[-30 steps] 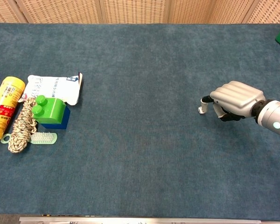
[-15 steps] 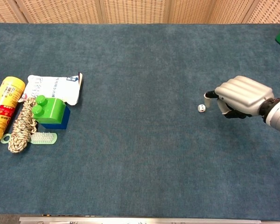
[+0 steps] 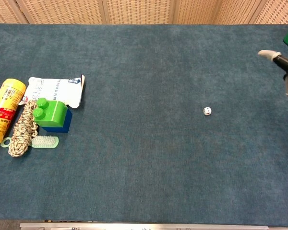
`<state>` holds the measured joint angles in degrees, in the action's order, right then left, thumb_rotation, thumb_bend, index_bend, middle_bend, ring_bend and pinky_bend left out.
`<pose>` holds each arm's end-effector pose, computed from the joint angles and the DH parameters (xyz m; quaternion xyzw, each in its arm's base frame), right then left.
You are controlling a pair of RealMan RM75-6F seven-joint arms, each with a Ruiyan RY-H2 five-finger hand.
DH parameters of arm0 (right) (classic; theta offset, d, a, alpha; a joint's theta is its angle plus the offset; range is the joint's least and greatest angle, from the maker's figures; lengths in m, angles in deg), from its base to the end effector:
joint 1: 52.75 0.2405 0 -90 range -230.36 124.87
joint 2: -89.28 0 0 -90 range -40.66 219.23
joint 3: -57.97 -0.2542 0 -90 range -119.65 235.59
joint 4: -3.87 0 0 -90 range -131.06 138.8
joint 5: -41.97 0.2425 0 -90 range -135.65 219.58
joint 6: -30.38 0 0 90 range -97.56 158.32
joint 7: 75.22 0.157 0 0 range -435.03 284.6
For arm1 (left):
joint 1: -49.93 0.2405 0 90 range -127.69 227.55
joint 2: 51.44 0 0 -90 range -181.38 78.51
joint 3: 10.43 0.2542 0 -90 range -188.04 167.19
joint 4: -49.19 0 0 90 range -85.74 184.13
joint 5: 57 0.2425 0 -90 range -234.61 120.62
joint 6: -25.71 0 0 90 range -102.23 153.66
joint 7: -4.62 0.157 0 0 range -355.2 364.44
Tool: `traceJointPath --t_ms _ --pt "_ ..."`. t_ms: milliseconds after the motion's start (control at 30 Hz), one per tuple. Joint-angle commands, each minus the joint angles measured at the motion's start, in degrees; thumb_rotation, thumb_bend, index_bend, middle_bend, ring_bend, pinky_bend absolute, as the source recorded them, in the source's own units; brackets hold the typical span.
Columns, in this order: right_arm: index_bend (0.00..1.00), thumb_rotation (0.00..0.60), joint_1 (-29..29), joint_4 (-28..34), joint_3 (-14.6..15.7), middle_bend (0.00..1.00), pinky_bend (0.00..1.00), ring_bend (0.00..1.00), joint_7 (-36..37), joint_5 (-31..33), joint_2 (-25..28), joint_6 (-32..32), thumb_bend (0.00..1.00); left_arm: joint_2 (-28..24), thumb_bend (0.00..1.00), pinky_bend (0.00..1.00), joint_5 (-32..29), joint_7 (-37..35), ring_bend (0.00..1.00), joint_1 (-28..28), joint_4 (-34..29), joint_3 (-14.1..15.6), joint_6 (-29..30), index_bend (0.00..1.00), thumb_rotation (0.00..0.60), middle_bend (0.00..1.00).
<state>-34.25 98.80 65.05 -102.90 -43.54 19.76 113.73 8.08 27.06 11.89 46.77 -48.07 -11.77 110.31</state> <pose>-0.2702 -0.2192 0.0655 0.7378 -0.2405 0.2946 0.5578 -0.3241 0.1796 0.1426 -0.6090 -0.3769 -0.3278 0.6161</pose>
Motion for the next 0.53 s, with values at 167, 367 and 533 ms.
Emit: traceJointPath --t_ms 167,367,533 --pt "0.02 0.6 -8.4 -6.8 -2.1 0.19 0.43 0.25 8.4 -3.1 -0.5 12.0 0.32 1.2 0.06 0.33 -0.6 1.6 0.12 -0.6 0.8 -0.3 -0.9 0.34 0.6 0.19" --pt "0.02 0.6 -10.6 -10.2 -4.7 0.19 0.42 0.25 13.7 -1.5 -0.7 13.6 0.23 2.2 0.06 0.33 -0.7 2.4 0.12 -1.3 1.4 -0.3 -1.9 0.35 0.6 0.19" --pt "0.02 0.6 -11.4 -10.5 -6.2 0.19 0.42 0.25 16.8 -1.6 0.0 13.9 0.23 3.0 0.06 0.33 0.1 2.9 0.12 -1.7 1.7 0.2 -2.4 0.35 0.6 0.19"
